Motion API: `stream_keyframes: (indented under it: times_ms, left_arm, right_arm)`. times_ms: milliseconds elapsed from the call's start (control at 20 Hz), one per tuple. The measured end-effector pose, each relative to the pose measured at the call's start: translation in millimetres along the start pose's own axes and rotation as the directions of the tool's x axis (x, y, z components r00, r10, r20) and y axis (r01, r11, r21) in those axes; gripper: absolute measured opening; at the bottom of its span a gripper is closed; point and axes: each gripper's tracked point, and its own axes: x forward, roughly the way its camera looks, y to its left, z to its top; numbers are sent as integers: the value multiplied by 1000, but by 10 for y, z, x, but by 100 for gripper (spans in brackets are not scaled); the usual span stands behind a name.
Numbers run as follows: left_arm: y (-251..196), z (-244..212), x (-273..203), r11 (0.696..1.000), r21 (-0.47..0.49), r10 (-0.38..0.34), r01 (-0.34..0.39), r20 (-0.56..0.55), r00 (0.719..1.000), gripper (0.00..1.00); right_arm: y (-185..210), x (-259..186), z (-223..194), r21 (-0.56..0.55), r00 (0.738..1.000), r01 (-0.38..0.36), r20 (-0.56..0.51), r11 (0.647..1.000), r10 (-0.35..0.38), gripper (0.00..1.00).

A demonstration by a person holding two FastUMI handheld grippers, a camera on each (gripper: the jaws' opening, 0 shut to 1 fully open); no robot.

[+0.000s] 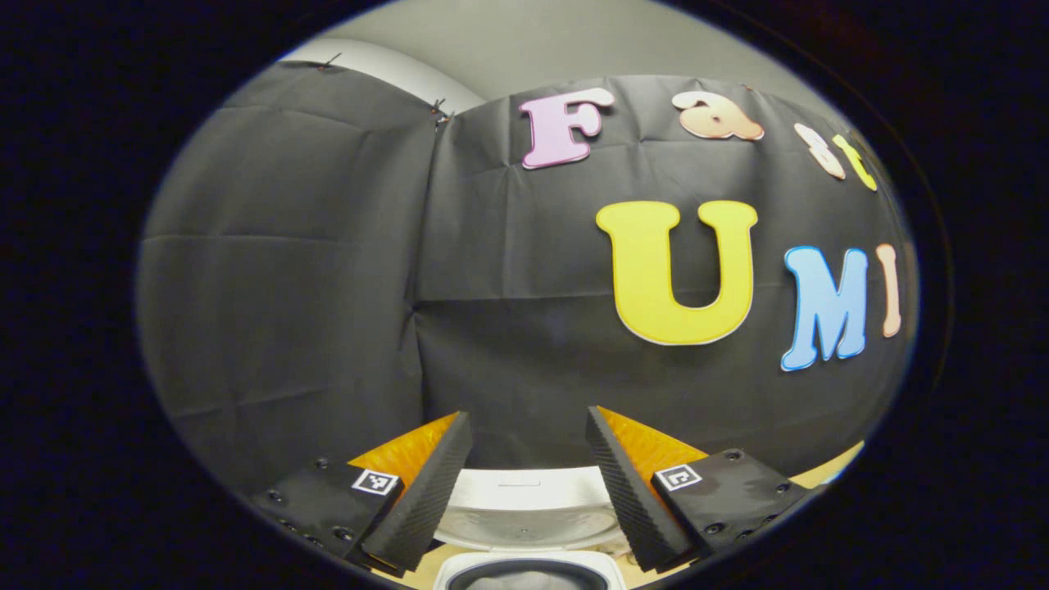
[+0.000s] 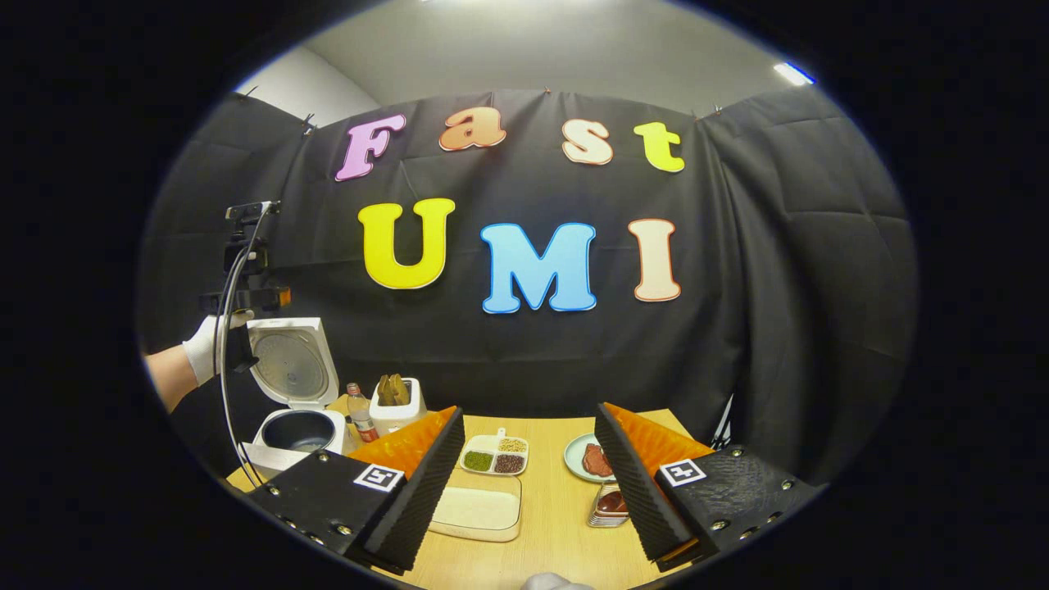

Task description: Close the left gripper, press the button to open the rice cooker; take a wooden spoon from the chopstick holder with the right hand, scoop a spoonful of rice and pour it into the rice cooker, then put the wooden spoon back into the chopstick holder.

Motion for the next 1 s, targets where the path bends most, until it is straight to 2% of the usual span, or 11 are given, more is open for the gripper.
stream_keyframes:
  times_ms: [100, 150, 200, 250, 300, 350, 650, 900, 1000]
  left_arm:
    - [65, -178, 195, 1000, 17, 15, -14, -50, 999, 99]
    - [87, -275, 275, 1000, 22, 8, -7, -75, 997, 96]
    - [103, -336, 334, 1000, 24, 15, -13, -100, 995, 98]
    - [116, -355, 354, 1000, 16, 14, -12, -113, 994, 96]
    - [121, -318, 399, 1000, 9, 16, -15, -109, 994, 100]
    - [110, -334, 392, 1000, 8, 9, -8, -127, 992, 97]
    - [103, -391, 461, 1000, 0, -4, 4, -193, 981, 99]
    - [71, -456, 334, 1000, -7, -27, 27, -283, 959, 99]
    - [57, -535, 256, 999, -7, -35, 35, -340, 940, 99]
  right_arm:
    - [43, 21, -42, -1, 1000, -8, -12, 1000, 8, 98]
    - [63, 27, -50, -1, 1000, -11, -18, 1000, 11, 98]
    - [76, 29, -58, -2, 1000, -14, -19, 1000, 14, 98]
    - [70, 33, -62, -2, 1000, -12, -20, 1000, 12, 98]
    - [83, 42, -65, 1, 1000, -16, -21, 1000, 16, 98]
    - [85, 53, -74, 9, 1000, -17, -25, 1000, 17, 98]
    - [83, 25, -97, 51, 999, -29, -37, 998, 30, 98]
    - [49, -41, -53, 80, 999, -49, -21, 996, 51, 97]
    - [21, -83, -61, 98, 998, -60, -18, 993, 62, 97]
